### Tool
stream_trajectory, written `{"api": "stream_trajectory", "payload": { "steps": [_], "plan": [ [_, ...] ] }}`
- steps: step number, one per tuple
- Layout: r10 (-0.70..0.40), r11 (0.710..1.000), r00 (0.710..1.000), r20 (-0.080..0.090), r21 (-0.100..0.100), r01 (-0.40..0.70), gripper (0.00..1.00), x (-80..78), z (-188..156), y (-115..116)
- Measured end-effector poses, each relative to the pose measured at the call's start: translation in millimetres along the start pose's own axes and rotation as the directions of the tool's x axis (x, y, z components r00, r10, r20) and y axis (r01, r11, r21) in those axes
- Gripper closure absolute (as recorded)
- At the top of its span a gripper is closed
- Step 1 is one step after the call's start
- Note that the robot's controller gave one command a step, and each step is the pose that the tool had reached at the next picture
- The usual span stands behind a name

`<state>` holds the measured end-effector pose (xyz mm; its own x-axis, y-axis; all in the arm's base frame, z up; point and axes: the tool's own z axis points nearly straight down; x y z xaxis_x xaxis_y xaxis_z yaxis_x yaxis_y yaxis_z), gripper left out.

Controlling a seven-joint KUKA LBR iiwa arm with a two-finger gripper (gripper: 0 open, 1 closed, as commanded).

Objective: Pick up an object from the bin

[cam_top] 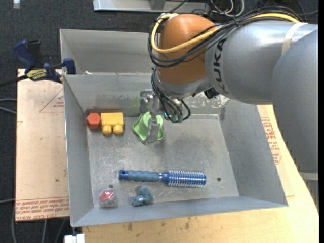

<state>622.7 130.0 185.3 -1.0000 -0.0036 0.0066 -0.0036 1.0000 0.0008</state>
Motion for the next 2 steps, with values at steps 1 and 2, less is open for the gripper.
{"api": "stream_trajectory", "payload": {
  "steps": [1, 2],
  "plan": [
    [0.113, 0.994, 0.994, -0.003, 0.002, -0.113, 0.00, 59.5, 75, -1],
    [-0.025, 1.000, 1.000, 0.007, 0.001, 0.025, 0.00, 117.8, 117, -16]
  ]
}}
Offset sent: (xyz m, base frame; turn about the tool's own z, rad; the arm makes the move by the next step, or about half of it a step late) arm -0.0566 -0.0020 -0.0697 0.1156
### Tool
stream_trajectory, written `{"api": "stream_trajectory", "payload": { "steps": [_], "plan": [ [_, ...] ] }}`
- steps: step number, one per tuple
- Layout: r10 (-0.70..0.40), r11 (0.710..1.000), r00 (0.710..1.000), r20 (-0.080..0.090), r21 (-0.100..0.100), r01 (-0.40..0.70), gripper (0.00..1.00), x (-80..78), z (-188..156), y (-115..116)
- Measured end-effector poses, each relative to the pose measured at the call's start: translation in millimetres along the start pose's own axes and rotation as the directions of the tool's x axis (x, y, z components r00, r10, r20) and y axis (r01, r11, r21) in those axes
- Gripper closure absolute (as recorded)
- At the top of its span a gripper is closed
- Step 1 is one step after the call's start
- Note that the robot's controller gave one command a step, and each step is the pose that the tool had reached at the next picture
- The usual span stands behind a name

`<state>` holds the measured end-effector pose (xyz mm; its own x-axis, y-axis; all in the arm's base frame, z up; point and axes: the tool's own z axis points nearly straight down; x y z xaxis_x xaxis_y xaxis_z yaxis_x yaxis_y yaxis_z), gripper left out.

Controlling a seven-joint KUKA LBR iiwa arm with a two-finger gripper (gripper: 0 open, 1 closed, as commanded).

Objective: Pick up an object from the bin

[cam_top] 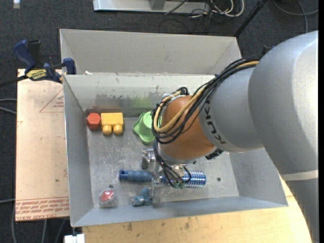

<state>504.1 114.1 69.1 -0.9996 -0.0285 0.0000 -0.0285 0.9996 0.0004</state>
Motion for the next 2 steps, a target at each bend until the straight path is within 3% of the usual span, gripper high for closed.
{"api": "stream_trajectory", "payload": {
  "steps": [1, 2],
  "plan": [
    [0.001, 1.000, 1.000, 0.001, -0.001, -0.001, 1.00, -1.0, -1, 0],
    [-0.309, 0.951, 0.951, 0.003, 0.000, 0.309, 1.00, -2.2, -1, 18]
  ]
}}
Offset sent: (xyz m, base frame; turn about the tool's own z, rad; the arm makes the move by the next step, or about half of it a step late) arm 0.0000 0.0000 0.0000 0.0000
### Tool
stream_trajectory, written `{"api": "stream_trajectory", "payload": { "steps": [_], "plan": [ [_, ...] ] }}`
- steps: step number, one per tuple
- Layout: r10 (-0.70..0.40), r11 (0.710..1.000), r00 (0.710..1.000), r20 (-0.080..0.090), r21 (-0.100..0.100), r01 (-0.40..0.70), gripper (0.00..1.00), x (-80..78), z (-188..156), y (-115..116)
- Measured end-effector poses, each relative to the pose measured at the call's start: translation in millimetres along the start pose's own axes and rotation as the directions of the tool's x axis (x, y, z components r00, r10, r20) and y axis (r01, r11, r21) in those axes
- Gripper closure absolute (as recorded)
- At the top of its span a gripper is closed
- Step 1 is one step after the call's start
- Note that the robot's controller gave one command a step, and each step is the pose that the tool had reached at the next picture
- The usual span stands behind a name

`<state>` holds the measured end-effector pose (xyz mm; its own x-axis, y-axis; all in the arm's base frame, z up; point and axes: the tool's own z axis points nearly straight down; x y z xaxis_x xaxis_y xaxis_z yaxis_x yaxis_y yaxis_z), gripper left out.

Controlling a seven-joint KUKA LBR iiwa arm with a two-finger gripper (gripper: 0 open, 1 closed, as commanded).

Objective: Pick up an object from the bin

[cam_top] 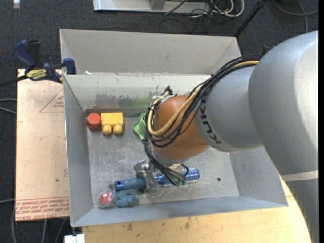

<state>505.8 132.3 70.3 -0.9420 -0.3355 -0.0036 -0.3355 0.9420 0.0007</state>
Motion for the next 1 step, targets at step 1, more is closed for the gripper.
{"api": "stream_trajectory", "payload": {
  "steps": [1],
  "plan": [
    [-0.001, 1.000, 1.000, 0.004, 0.001, 0.001, 1.00, 19.5, -122.9, 8.8]
  ]
}}
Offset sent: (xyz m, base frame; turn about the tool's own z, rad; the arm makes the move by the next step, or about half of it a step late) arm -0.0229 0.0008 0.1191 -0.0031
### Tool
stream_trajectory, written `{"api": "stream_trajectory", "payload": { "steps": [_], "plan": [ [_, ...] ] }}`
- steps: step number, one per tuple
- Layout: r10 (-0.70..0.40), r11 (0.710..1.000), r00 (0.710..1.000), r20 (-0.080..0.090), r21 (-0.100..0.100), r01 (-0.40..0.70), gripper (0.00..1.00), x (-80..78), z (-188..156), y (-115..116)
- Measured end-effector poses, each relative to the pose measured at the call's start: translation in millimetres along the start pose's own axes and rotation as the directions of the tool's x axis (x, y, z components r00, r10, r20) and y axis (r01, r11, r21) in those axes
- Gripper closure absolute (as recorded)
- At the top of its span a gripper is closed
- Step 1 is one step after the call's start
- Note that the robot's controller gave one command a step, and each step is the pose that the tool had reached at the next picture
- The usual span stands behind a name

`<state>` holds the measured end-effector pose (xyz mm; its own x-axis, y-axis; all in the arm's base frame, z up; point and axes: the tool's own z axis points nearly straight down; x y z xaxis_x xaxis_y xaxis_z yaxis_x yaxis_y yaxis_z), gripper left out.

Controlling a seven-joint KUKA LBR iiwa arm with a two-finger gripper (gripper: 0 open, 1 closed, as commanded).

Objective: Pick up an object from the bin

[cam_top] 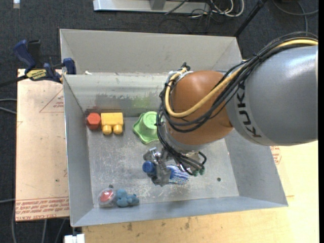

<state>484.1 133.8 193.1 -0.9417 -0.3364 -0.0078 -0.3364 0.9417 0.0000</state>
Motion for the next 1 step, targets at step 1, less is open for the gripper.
{"api": "stream_trajectory", "payload": {
  "steps": [1],
  "plan": [
    [0.014, 1.000, 1.000, 0.003, 0.000, -0.014, 1.00, -8.2, -65.7, -4.1]
  ]
}}
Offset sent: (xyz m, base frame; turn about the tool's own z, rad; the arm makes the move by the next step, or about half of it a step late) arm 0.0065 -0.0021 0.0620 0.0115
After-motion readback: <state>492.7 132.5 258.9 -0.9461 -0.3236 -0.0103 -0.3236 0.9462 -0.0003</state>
